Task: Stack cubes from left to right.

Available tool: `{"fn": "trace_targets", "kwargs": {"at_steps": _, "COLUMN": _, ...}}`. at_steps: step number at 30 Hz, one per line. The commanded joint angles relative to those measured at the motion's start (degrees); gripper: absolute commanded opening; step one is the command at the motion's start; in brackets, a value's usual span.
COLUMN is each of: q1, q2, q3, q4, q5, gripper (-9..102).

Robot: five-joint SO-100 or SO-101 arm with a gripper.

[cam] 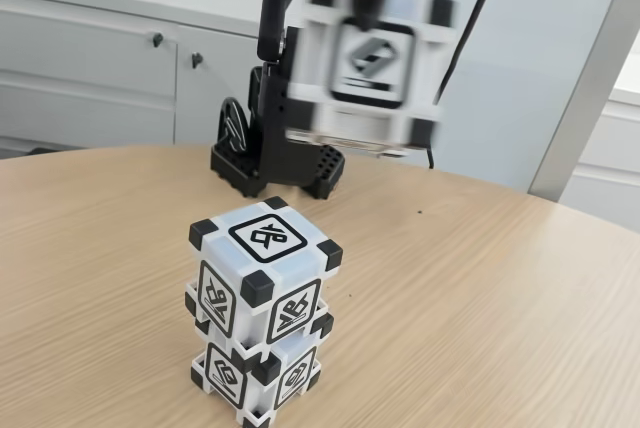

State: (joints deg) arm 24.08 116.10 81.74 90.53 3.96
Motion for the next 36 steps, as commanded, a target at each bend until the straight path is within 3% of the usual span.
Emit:
{"fn": "trace_targets", "kwargs": {"at_steps": 1, "q1": 2.11, "q2": -0.09, "q3": -2.29, "q4": -0.44, "q5": -0.79, "gripper": 15}}
{"fn": "trace_targets", "kwargs": {"at_steps": 18, "q1": 2.55, "q2": -10.37, "q3": -1.23, "q4": -0.09, "q5": -5.01, "gripper": 15}}
{"fn": "trace_targets", "kwargs": {"at_steps": 31, "q1": 2.81, "q2": -9.32, "q3": -1.23, "q4": 0.09, "q5": -6.06, "gripper": 15}}
{"fn": "trace_targets", "kwargs": {"at_steps": 36, "q1": 7.65, "q2": -9.32, "q3": -1.23, "q4": 0.09, "q5": -6.06, "gripper": 15}}
